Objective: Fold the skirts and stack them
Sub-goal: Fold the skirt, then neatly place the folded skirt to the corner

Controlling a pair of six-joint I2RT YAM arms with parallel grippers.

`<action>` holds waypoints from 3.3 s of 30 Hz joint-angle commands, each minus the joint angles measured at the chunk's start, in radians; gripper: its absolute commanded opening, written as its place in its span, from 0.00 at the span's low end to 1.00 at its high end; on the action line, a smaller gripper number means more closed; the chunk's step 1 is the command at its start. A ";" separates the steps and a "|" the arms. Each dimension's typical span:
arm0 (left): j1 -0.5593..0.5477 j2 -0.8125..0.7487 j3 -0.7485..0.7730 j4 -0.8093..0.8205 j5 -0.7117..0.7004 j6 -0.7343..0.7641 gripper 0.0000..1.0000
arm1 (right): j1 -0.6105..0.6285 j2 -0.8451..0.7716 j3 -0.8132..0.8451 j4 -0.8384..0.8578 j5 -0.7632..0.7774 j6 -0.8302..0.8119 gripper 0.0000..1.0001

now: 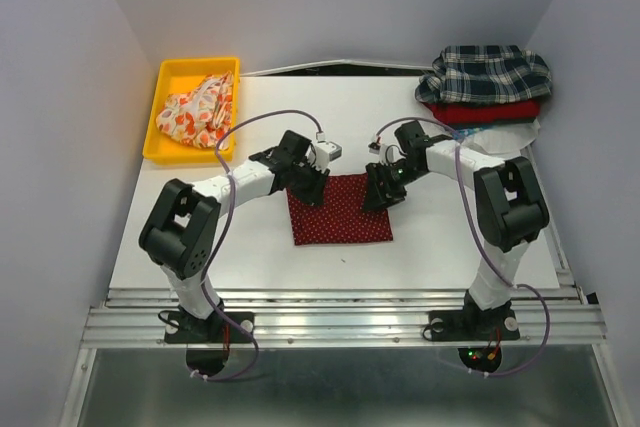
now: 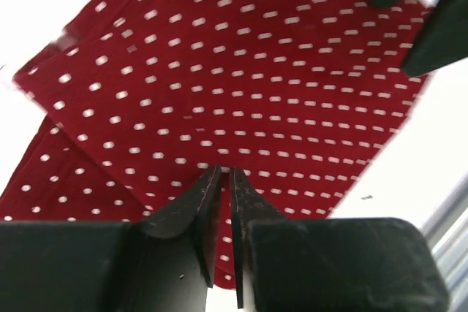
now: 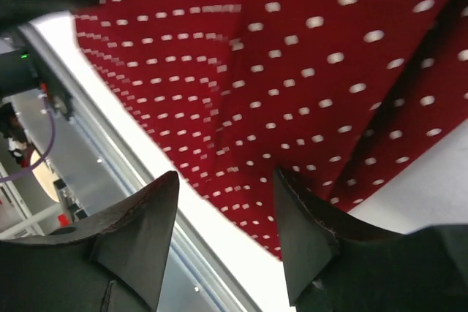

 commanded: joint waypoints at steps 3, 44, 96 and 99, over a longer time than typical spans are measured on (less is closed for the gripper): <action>0.088 0.094 0.041 0.027 -0.083 0.021 0.11 | -0.002 0.077 0.041 0.076 0.125 0.009 0.57; -0.605 -0.190 -0.102 0.119 -0.581 0.637 0.56 | -0.214 -0.467 -0.318 0.140 0.137 0.376 1.00; -0.475 -0.002 0.090 0.148 -0.283 0.546 0.00 | -0.202 -0.136 -0.402 0.459 -0.150 0.463 1.00; -0.467 0.002 0.101 0.139 -0.265 0.546 0.00 | -0.177 -0.118 -0.410 0.544 -0.169 0.507 1.00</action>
